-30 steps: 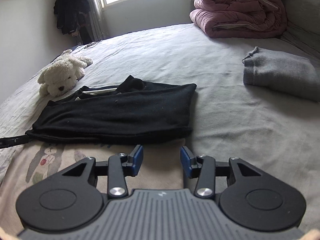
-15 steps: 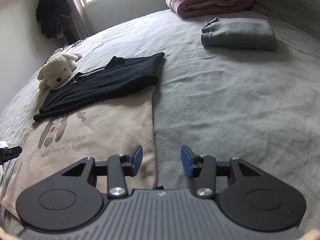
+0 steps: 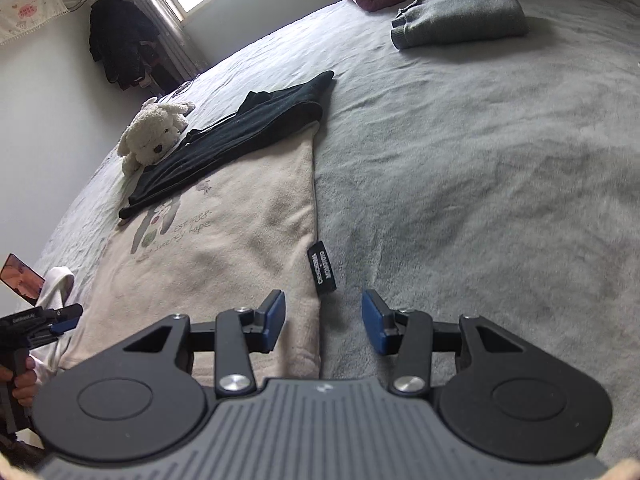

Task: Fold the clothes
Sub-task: 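Grasp the beige blanket edge with the left gripper while the right gripper grasps it too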

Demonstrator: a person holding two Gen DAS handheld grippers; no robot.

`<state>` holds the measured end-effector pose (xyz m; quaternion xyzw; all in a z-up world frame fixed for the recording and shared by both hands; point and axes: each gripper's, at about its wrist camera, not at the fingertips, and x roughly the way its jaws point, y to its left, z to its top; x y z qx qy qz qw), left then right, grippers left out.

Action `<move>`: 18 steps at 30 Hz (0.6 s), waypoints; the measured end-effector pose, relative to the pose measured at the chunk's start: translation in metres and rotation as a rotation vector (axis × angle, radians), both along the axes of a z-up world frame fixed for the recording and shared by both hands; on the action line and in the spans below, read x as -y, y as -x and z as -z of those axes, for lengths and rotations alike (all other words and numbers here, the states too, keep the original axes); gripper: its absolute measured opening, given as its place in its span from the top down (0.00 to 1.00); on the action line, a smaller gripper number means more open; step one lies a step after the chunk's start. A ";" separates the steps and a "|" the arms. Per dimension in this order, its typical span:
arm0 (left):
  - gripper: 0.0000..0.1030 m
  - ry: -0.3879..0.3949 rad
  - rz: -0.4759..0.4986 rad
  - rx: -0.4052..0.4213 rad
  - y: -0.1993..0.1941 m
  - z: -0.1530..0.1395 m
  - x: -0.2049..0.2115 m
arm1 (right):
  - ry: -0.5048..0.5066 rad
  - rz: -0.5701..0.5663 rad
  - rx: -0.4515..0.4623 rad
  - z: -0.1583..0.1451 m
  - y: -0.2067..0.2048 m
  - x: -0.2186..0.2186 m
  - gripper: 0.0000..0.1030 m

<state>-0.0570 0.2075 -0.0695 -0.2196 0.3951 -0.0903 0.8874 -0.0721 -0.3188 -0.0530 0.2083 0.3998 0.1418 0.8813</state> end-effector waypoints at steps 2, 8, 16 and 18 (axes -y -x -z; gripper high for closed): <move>0.56 0.034 0.026 -0.011 0.007 0.002 -0.005 | -0.076 0.009 -0.021 0.002 0.004 0.010 0.55; 0.60 0.147 0.076 -0.076 0.024 0.007 -0.018 | -0.273 0.034 -0.108 0.010 0.007 0.032 0.57; 0.60 0.245 0.105 -0.126 0.031 0.014 -0.024 | -0.337 -0.016 -0.158 0.012 0.006 0.027 0.57; 0.62 0.243 0.119 -0.130 0.031 0.014 -0.022 | -0.337 -0.029 -0.161 0.013 0.005 0.025 0.56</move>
